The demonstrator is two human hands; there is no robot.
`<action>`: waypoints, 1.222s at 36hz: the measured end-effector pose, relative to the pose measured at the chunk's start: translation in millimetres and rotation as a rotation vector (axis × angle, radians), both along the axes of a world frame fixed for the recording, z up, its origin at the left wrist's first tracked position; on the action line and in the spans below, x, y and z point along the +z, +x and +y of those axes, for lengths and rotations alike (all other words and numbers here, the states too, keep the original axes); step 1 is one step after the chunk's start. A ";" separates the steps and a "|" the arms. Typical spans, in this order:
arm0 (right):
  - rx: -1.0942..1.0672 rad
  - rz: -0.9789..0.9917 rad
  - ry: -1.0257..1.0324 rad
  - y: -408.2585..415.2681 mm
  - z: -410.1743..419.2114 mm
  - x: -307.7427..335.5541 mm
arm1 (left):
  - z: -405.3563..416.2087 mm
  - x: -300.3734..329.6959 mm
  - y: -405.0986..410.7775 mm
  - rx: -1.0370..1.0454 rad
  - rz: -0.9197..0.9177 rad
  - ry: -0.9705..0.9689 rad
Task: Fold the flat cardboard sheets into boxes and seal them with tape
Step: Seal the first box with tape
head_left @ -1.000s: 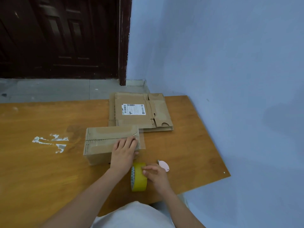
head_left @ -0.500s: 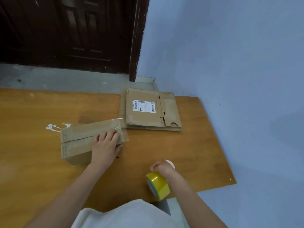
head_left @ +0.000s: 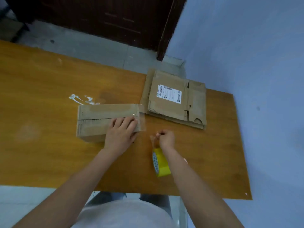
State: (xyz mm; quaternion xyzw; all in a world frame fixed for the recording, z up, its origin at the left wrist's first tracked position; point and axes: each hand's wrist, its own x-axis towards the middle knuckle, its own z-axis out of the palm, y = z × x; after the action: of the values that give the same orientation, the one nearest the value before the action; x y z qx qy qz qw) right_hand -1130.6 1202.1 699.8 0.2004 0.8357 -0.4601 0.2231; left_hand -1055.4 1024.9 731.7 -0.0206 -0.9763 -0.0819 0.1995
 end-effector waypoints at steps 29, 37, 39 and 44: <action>0.834 0.015 0.254 -67.2 -23.5 -11.3 | -1.2 -2.4 -1.5 0.015 -0.079 0.052; 1.005 0.098 0.457 -69.6 -30.1 -11.0 | -0.1 -2.6 -1.4 0.025 -0.051 0.043; 1.002 0.117 0.478 -70.9 -31.8 -11.2 | -0.2 -2.1 -1.1 0.023 -0.047 0.044; 0.940 0.166 0.546 -69.5 -33.2 -7.6 | -0.4 -0.3 -0.9 0.027 -0.072 0.045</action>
State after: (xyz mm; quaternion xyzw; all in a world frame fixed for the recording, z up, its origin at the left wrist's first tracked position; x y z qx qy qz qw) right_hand -1200.1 1168.9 692.2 -0.1809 0.9389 -0.0916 0.2780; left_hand -1056.3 1024.5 731.4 0.0000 -0.9810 -0.1017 0.1655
